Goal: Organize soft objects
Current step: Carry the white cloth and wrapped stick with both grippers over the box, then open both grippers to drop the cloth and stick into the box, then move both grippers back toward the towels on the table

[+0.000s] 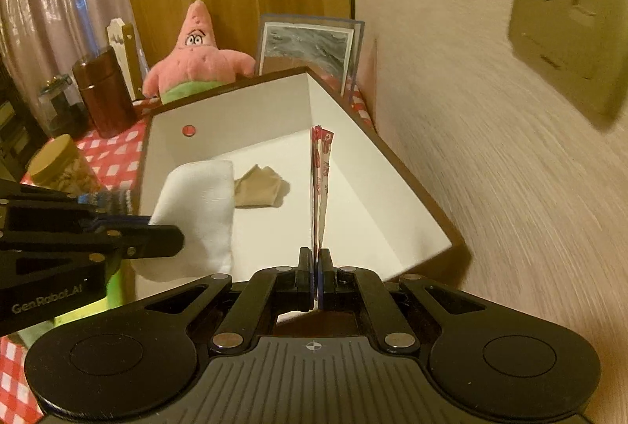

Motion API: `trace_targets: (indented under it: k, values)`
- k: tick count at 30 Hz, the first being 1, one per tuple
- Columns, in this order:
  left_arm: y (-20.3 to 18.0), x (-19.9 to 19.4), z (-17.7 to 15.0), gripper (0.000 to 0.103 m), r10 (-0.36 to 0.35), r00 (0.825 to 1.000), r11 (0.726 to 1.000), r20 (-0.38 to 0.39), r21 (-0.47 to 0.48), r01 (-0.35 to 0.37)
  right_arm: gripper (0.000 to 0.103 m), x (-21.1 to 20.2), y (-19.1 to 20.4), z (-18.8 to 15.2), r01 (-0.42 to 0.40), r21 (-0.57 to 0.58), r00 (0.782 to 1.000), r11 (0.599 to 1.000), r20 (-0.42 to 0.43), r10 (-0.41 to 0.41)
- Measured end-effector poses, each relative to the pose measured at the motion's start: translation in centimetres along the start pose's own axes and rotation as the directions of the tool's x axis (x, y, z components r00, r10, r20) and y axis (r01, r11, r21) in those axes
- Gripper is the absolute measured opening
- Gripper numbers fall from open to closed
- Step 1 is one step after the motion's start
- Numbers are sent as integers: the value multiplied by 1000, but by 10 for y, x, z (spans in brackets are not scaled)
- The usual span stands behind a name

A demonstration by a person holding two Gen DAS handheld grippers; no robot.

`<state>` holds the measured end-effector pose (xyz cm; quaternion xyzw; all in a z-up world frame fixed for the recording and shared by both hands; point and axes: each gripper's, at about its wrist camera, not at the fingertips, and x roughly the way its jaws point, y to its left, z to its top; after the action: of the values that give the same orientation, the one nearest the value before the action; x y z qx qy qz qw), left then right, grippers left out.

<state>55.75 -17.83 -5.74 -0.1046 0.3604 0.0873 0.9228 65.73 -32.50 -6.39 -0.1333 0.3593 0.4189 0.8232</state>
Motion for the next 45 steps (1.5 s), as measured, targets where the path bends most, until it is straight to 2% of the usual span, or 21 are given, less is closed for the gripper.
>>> trace_targets:
  k: [12, 13, 16, 17, 19, 20, 33, 40, 45]
  values:
    - [18, 33, 14, 5, 71, 996, 997, -50, -20, -72, 2, 41, -10, 9, 17, -34, 1000, 999, -24, -18]
    - [19, 34, 15, 7, 72, 996, 997, -54, -23, -74, 2, 44, -10, 10, 14, -33, 1000, 999, -24, -15]
    - [21, 36, 16, 30, 97, 994, 995, -51, -24, -98, 5, 51, -14, 10, -15, 1, 999, 1000, -49, 15]
    - [22, 36, 16, 32, 99, 994, 995, -43, -21, -100, 16, 52, -14, 10, -17, 6, 999, 1000, -49, 18]
    - [23, 35, 16, 35, 96, 994, 995, -48, -22, -97, 60, 50, -13, 9, -15, 2, 999, 1000, -41, 15]
    - [24, 35, 15, 37, 93, 994, 995, -53, -27, -94, 65, 47, -12, 7, -9, 2, 999, 1000, -30, 9]
    - [25, 7, 14, 39, 75, 997, 996, -27, -42, -76, 67, 7, -8, 1, -19, 58, 997, 998, 73, 15]
    - [33, -37, 3, 39, 31, 999, 998, 15, -47, -30, 67, -28, 2, -13, -42, 101, 991, 994, 130, 28]
    - [47, -75, -16, 39, 34, 999, 998, 31, -48, -32, 67, -51, 16, -26, -48, 112, 987, 993, 158, 30]
